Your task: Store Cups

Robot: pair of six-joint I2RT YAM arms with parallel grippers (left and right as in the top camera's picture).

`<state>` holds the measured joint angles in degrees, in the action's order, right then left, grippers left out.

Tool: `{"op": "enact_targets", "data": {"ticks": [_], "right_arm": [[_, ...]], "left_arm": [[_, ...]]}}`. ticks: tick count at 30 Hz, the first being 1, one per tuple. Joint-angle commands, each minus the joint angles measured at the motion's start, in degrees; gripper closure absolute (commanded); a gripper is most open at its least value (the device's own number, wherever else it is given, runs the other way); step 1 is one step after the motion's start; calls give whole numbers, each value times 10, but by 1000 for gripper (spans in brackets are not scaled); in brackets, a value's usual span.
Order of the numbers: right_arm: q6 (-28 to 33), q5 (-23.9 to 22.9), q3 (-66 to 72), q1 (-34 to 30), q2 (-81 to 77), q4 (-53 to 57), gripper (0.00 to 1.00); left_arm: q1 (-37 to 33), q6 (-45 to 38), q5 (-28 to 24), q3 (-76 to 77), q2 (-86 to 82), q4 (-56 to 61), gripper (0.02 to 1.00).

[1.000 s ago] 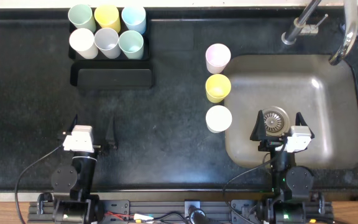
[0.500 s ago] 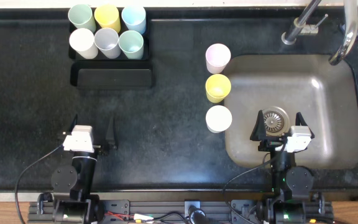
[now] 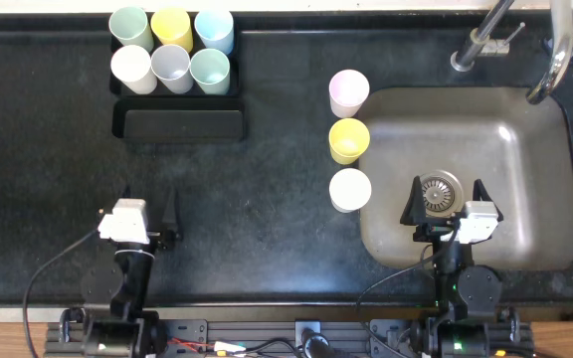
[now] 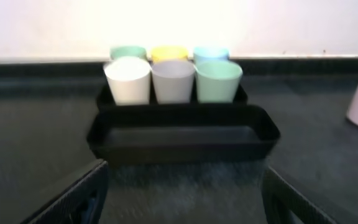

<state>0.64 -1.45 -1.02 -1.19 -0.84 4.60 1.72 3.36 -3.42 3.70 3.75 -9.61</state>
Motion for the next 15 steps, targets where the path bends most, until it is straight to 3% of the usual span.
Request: {"op": "enact_targets", "data": {"ticks": [1,9,12,15], "right_arm": [[-3,4,8,-3,6,-2,5],[-3,4,8,-3,6,-2,3],[-3,4,8,-3,6,-2,3],[-3,4,8,-3,6,-2,3]], "left_arm": [[4,139,-57,125,144,-19,20],[47,180,-134,593,584,-239,20],[97,182,-129,795,743,-330,18],[172,188,-85,1000,899,-422,20]]}}
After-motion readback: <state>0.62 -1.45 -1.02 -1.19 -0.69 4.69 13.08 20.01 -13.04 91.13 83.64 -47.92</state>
